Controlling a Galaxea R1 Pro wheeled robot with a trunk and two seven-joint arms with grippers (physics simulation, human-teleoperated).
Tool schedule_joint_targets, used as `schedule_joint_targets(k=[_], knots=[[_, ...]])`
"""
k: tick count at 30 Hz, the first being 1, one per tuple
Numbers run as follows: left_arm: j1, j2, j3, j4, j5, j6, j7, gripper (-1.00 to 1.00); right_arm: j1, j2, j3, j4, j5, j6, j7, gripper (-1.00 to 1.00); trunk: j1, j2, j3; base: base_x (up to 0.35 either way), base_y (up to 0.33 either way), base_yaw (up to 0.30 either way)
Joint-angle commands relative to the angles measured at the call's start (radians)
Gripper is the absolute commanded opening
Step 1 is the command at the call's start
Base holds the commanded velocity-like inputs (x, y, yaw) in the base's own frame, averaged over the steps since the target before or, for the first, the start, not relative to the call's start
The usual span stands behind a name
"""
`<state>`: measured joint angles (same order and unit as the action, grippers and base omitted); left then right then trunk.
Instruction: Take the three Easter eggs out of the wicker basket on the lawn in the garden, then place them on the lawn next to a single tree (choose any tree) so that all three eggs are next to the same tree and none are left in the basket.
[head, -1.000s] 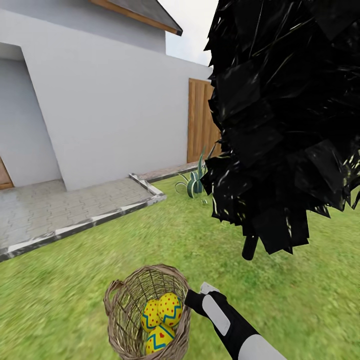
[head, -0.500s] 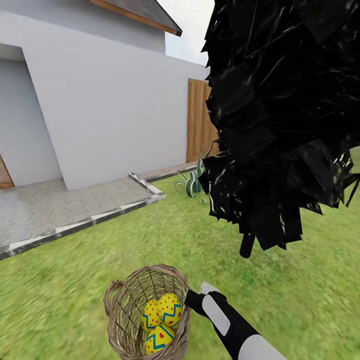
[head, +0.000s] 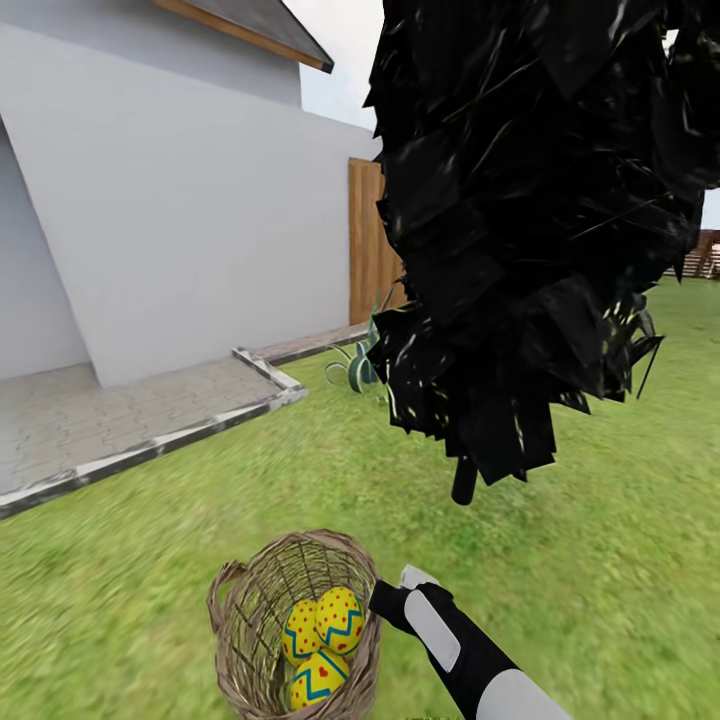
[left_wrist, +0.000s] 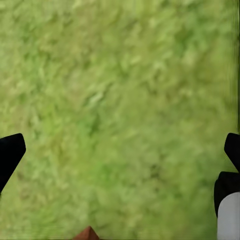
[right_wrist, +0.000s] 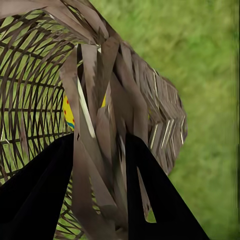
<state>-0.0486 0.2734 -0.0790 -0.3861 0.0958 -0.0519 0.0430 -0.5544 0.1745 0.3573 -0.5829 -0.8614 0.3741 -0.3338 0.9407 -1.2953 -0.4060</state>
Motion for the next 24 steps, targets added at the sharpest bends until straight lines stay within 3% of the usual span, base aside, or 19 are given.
schedule_joint_targets(k=[1, 24], knots=[[0.0, 0.001, -0.008, 0.0, 0.01, -0.003, 0.005, 1.0, -0.001, 0.0, 0.003, -0.002, -0.01, 0.0, -0.008, -1.0, 0.0, -0.001, -0.001, -0.001, -0.001, -0.272], [0.0, 0.001, -0.008, 0.0, 0.01, -0.003, 0.005, 1.0, -0.001, 0.0, 0.002, 0.002, -0.01, 0.0, -0.008, -1.0, 0.0, -0.001, -0.001, 0.0, 0.0, -0.224]])
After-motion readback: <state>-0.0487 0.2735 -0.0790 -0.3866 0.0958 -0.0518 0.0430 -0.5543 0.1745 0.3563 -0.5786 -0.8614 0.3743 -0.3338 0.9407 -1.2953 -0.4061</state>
